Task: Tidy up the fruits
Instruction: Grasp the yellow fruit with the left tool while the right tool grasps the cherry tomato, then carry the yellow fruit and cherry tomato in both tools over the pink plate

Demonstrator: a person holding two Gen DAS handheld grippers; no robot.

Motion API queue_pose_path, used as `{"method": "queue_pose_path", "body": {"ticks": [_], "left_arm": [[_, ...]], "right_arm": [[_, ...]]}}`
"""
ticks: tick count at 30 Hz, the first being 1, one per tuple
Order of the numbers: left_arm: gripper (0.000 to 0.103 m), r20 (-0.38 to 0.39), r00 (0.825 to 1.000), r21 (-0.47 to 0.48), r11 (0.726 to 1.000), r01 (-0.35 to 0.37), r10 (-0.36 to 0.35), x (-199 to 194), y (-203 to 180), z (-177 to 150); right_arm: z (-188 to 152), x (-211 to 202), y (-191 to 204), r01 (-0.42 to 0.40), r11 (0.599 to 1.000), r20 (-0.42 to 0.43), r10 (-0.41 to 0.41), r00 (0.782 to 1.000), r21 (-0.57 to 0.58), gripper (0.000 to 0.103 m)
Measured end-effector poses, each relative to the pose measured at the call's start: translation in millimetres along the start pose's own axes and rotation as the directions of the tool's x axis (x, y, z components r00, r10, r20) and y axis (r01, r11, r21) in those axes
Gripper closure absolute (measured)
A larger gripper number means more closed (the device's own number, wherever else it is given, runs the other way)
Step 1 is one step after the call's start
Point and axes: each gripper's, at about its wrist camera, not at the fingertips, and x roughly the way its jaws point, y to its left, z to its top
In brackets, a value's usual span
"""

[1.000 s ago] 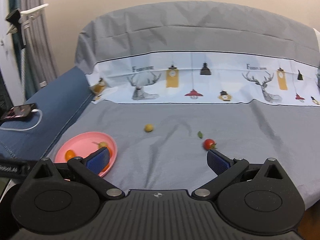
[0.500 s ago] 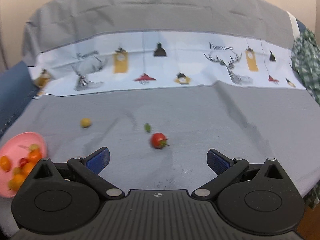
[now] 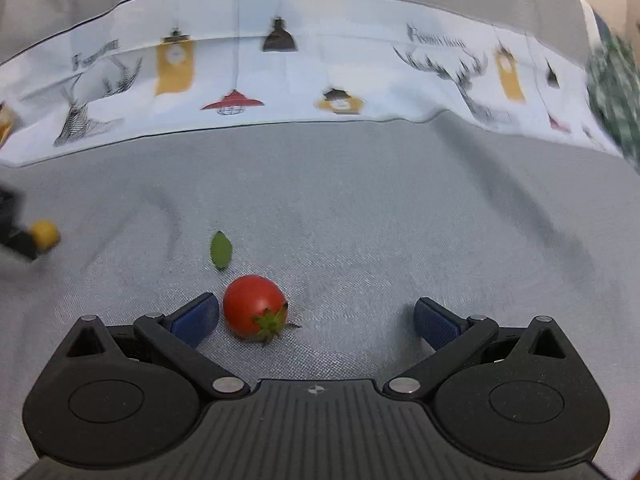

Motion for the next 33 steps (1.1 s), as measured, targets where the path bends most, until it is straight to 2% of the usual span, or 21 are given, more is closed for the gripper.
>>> {"method": "queue_pose_path", "body": {"ticks": [2,3,5,6,7,8,9,10,12,15,19,24,28,33], "left_arm": [[0.0,0.002,1.0,-0.03,1.0,0.009,-0.009,14,5,3],[0.0,0.031,0.999,-0.037,0.999,0.014,-0.013,16,6,4],[0.001,0.05,0.999,-0.016,1.0,0.018,-0.017,17,3,6],[0.009,0.061,0.998,0.0,0.999,0.034,-0.034,17,2,6],[0.017,0.088,0.995,0.025,0.999,0.036,-0.038,14,-1,5],[0.041,0.114,0.993,0.056,0.998,0.036,-0.042,11,-4,3],[0.075,0.123,0.99,0.091,0.994,0.053,-0.064,7,-8,2],[0.075,0.118,0.989,0.122,0.99,0.075,-0.089,5,-11,3],[0.076,0.112,0.987,0.137,0.986,0.097,-0.113,3,-14,3],[0.076,0.127,0.986,0.137,0.986,0.093,-0.111,-8,-14,2],[0.076,0.156,0.979,0.123,0.986,0.116,-0.134,-45,-1,-6],[0.076,0.173,0.975,0.114,0.986,0.119,-0.138,-101,29,-27],[0.076,0.194,0.972,0.098,0.988,0.117,-0.135,-138,57,-42],[0.076,0.231,0.964,0.062,0.991,0.117,-0.128,-174,84,-59]], "right_arm": [[1,3,-1,0.002,1.0,0.003,-0.002,1.0,0.025,0.001],[0,4,0,0.008,1.0,0.011,-0.009,1.0,0.026,0.001],[-1,3,2,0.02,1.0,0.023,-0.021,1.0,0.021,0.001],[-1,3,2,0.022,1.0,0.021,-0.022,1.0,0.021,0.001],[0,2,1,0.014,1.0,0.013,-0.014,1.0,0.022,0.008],[2,0,2,-0.005,1.0,0.016,0.004,1.0,0.02,0.032],[1,-6,4,-0.025,1.0,0.036,0.024,0.999,0.002,0.049],[0,-12,8,-0.042,0.999,0.052,0.044,0.998,-0.029,0.073],[-3,-16,16,-0.04,0.995,0.068,0.046,0.997,-0.086,0.073],[0,-18,9,-0.056,0.998,0.078,0.058,0.995,-0.039,0.073],[4,-24,-8,-0.002,1.0,0.153,0.002,0.988,0.003,0.073],[11,-22,-42,0.049,0.996,0.114,-0.058,0.992,0.078,0.073],[26,-56,-50,0.029,0.999,0.181,-0.036,0.983,0.041,0.073],[47,-116,-39,-0.047,0.999,0.263,0.044,0.964,0.004,0.073]]}}
